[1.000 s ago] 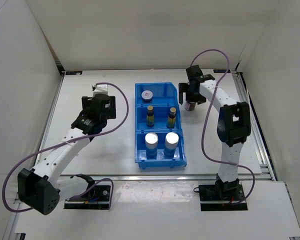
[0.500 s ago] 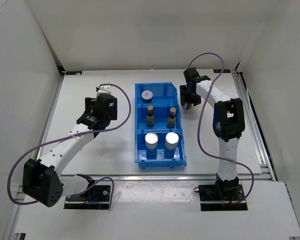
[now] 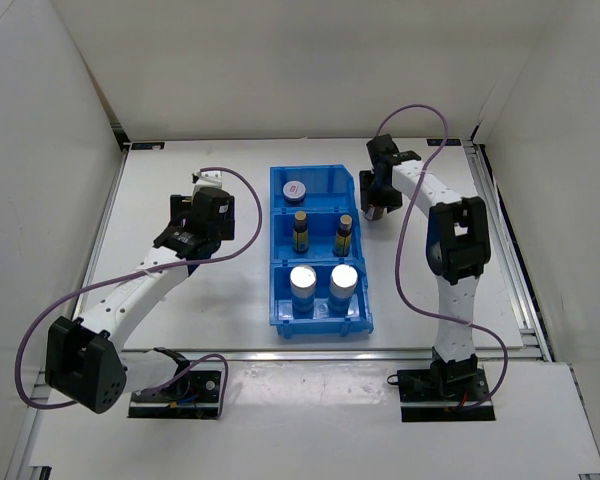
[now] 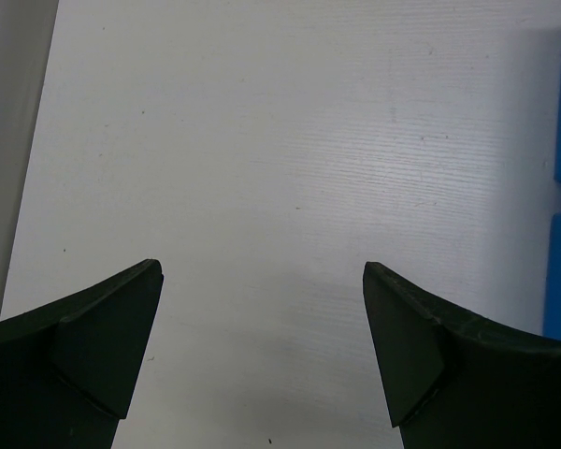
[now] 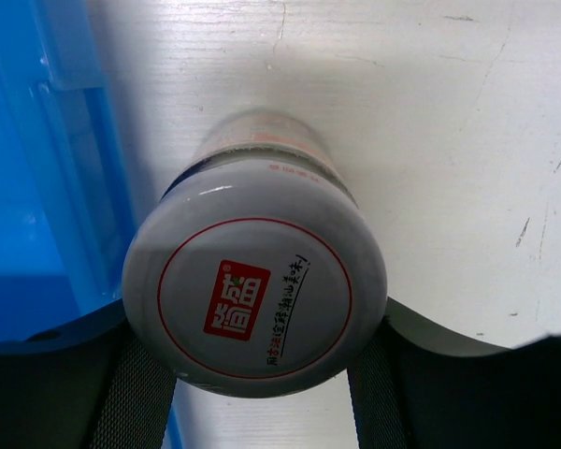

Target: Organize the condiment bottles

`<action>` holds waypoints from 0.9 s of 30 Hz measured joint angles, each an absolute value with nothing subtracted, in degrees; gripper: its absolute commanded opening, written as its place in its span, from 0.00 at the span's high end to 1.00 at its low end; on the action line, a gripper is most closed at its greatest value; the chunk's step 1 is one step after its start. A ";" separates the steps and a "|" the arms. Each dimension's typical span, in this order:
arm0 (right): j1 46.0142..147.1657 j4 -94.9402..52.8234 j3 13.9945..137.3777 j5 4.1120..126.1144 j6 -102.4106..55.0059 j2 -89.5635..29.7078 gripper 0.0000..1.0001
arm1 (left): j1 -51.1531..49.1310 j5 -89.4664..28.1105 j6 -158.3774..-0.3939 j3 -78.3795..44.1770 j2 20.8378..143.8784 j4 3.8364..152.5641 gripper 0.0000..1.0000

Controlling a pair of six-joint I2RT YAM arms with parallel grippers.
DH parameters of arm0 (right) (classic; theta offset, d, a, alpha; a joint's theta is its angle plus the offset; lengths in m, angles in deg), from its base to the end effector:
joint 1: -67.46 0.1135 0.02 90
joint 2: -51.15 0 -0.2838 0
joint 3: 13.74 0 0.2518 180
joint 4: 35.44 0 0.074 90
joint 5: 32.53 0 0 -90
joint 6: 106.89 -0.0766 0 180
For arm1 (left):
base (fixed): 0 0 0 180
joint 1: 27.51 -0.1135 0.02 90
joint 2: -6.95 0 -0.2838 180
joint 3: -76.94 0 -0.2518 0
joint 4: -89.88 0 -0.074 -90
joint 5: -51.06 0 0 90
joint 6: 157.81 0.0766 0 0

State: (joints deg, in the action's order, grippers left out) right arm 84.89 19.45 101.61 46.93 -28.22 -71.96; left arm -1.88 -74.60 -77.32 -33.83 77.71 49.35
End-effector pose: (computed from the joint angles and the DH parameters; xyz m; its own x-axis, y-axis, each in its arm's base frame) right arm 0.4747 0.1343 0.1846 -0.8730 -0.0717 -0.4824 -0.0436 0.9967 -0.0690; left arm 0.2712 -0.0806 0.2835 -0.5893 0.1338 -0.7968 -0.1380 0.9550 0.2625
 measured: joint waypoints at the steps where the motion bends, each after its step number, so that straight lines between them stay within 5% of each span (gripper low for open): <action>1: 84.89 19.71 101.61 46.93 -28.22 -71.74 0.97 | -1.88 -74.60 -77.32 -33.83 77.71 49.33 0.01; 21: 89.13 22.70 111.58 43.45 -25.36 -57.09 1.00 | -1.88 -74.58 -77.32 -33.83 77.71 49.35 0.01; 22: 89.83 22.57 112.78 43.10 -25.16 -56.50 0.90 | -1.88 -74.58 -77.32 -33.81 77.71 49.33 0.01; 23: 90.55 22.31 113.48 42.71 -25.05 -56.18 0.47 | -1.88 -74.58 -77.32 -33.81 77.71 49.33 0.01; 24: 91.19 21.96 113.87 42.42 -25.12 -56.00 0.30 | -1.88 -74.60 -77.32 -33.81 77.69 49.33 0.01; 27: 91.43 21.94 113.70 41.90 -24.44 -56.68 0.08 | -1.88 -74.58 -77.32 -33.81 77.63 49.35 0.01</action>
